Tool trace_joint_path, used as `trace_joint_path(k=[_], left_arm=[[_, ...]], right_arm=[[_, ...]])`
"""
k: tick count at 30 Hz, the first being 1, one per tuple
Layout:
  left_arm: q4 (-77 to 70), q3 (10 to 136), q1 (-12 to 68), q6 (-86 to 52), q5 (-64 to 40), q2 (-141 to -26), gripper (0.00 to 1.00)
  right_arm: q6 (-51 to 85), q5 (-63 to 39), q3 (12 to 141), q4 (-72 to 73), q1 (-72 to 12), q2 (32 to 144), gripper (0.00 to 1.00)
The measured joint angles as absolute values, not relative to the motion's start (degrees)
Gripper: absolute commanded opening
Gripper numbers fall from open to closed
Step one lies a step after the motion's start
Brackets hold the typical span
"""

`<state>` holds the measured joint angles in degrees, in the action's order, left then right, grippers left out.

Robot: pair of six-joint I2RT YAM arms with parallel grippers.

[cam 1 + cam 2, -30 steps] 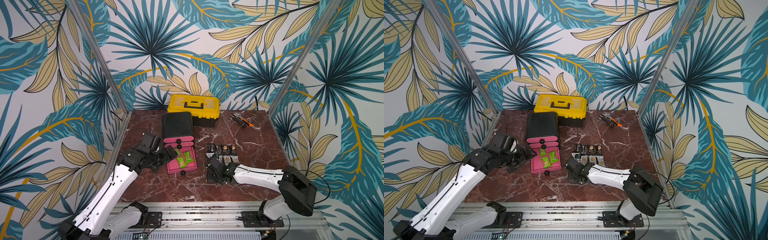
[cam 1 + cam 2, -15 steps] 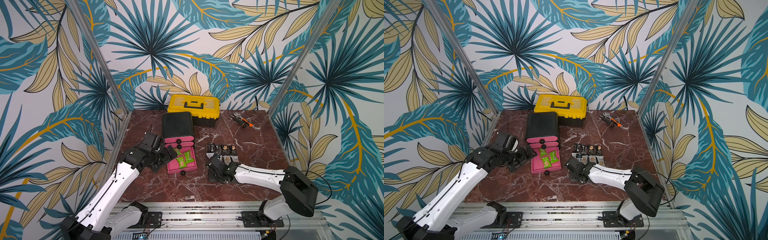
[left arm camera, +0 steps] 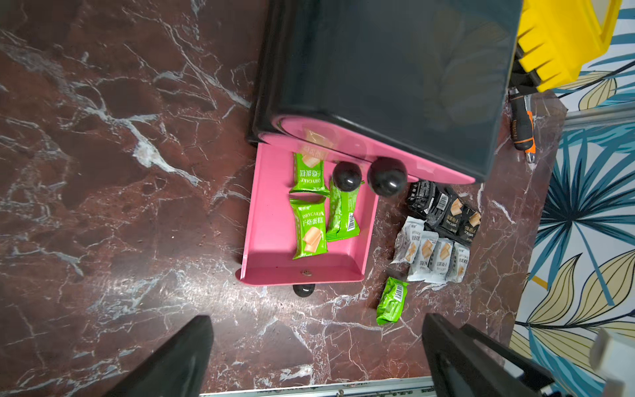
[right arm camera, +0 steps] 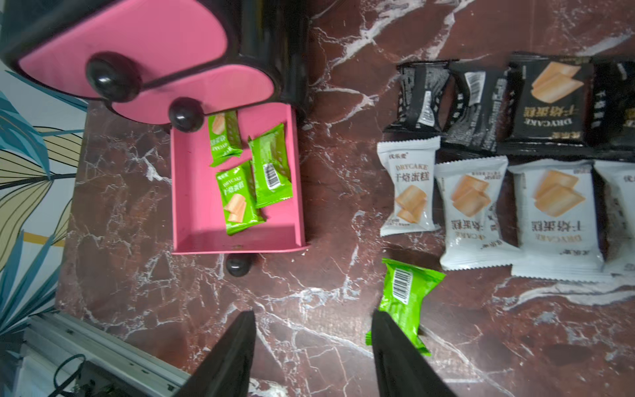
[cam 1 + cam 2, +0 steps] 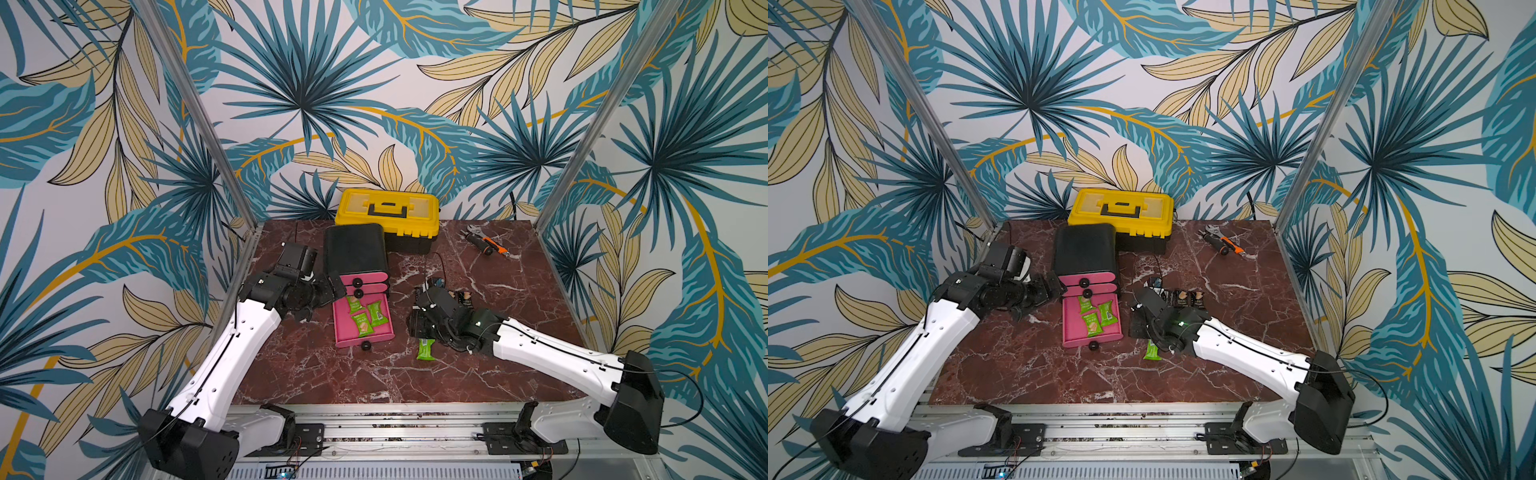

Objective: Take the cookies out of the drawer
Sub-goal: Place the cookie at the center of the board, then pick up the cookie from the drawer.

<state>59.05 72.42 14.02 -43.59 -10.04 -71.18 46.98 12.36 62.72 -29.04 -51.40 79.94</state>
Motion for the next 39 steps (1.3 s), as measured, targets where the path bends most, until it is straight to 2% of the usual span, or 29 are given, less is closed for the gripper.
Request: trace_joint_path(k=[8, 12, 18, 25, 39], left_arm=[[51.81, 73.34, 8.91, -41.01, -17.54, -74.37, 1.00], [47.07, 72.40, 4.67, -41.12, -21.63, -74.85, 1.00], [44.25, 72.42, 3.38, -40.14, -25.67, -79.44, 1.00], [45.82, 72.79, 3.31, -37.50, -28.23, -85.19, 1.00], [46.74, 72.77, 3.31, -35.18, -30.09, -85.60, 1.00]], right_arm=[[51.55, 11.55, 75.46, -26.15, -55.61, 96.31, 0.59], [54.70, 11.99, 76.42, -23.75, -56.88, 102.50, 0.59], [57.93, 14.00, 76.53, -21.65, -57.34, 106.10, 0.65], [57.39, 14.11, 84.09, -21.39, -57.39, 114.78, 0.65], [57.14, 15.00, 83.85, -19.57, -57.78, 118.41, 0.63]])
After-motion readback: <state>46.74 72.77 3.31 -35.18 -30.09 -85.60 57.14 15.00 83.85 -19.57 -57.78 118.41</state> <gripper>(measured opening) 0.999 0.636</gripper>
